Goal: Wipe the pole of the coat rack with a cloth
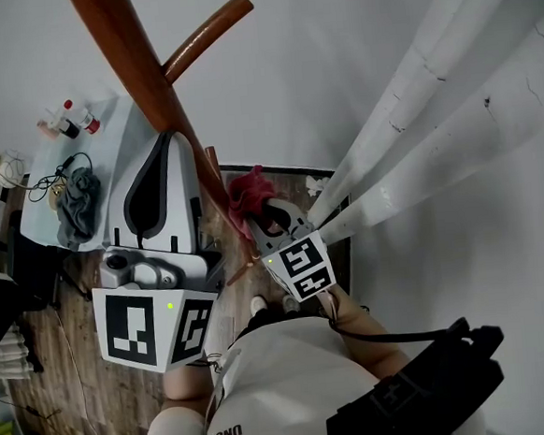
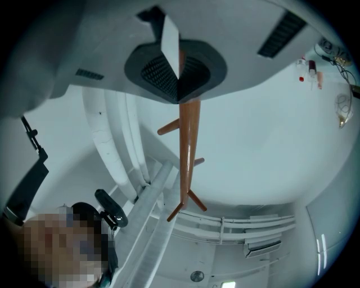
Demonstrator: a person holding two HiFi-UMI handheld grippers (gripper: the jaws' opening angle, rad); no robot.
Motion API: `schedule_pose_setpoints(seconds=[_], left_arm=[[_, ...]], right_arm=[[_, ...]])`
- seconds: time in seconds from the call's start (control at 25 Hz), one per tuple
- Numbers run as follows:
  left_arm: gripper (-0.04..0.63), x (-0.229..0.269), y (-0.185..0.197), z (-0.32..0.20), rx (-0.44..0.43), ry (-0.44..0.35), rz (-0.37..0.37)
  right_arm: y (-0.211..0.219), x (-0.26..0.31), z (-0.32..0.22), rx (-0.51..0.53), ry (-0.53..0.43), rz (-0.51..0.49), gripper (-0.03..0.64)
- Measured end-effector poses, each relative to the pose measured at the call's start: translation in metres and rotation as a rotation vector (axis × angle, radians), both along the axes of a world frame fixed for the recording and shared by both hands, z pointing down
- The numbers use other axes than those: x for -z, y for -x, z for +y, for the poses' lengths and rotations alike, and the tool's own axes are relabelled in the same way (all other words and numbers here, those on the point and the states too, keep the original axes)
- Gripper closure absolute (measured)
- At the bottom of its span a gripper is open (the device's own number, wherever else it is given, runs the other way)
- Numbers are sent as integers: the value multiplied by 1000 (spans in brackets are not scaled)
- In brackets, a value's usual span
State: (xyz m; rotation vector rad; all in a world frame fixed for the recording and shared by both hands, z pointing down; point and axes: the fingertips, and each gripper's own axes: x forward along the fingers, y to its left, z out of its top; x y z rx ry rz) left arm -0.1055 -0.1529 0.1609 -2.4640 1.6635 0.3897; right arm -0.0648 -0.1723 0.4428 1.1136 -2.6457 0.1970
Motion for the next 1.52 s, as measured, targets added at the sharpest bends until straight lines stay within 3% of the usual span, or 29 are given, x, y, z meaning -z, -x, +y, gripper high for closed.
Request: schedule_pose_setpoints(seconds=[0.4, 1.52], left_arm=[[586, -1, 0, 0, 2, 2, -6], [586, -1, 0, -1, 9, 2, 1]], right_arm=[[1, -4, -1, -3, -4, 37, 546], [-24, 3, -10, -63, -19, 21, 546]])
